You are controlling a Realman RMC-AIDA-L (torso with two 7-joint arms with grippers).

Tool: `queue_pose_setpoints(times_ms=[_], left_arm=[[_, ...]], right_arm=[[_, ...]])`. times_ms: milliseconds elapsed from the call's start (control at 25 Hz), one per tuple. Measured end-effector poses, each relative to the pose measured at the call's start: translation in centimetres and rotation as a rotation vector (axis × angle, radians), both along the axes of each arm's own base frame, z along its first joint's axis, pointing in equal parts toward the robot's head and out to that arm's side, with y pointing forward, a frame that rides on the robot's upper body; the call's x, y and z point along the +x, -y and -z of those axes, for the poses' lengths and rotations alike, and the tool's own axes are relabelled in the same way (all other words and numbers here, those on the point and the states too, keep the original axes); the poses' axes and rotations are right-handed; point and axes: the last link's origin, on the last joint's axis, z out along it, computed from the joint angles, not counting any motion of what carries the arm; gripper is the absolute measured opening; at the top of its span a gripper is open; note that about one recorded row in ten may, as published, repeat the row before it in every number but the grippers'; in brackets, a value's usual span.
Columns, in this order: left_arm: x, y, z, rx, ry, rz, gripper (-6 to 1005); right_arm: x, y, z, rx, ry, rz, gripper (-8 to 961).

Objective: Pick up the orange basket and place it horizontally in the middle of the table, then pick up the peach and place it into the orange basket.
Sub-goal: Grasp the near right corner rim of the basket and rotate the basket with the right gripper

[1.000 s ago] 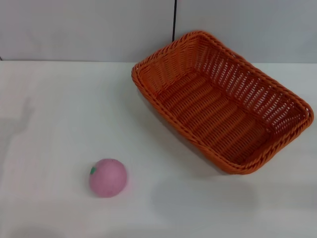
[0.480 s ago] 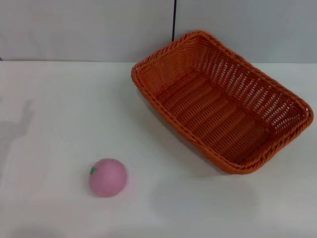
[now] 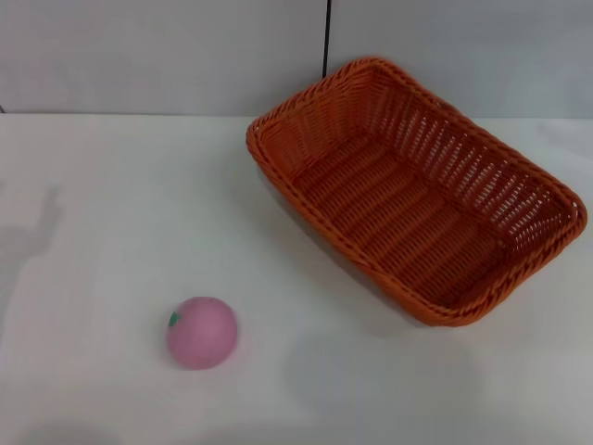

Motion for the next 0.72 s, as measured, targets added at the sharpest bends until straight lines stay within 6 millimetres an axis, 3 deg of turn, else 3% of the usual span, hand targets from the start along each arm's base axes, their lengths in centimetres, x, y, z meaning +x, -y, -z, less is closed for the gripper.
queue_pose_setpoints(times_ms=[360,720], left_arm=[[-0.3,0.1,0.2,-0.010,0.003,-0.021,802],[-0.6,0.5,0.3,-0.016,0.004,-0.037,800]], right_arm=[[-4.4,-4.3,5.8,-0.260,0.387,0.006,574],[-4.1,-5.4,12.2,-0.355,0.562,0.014,558]])
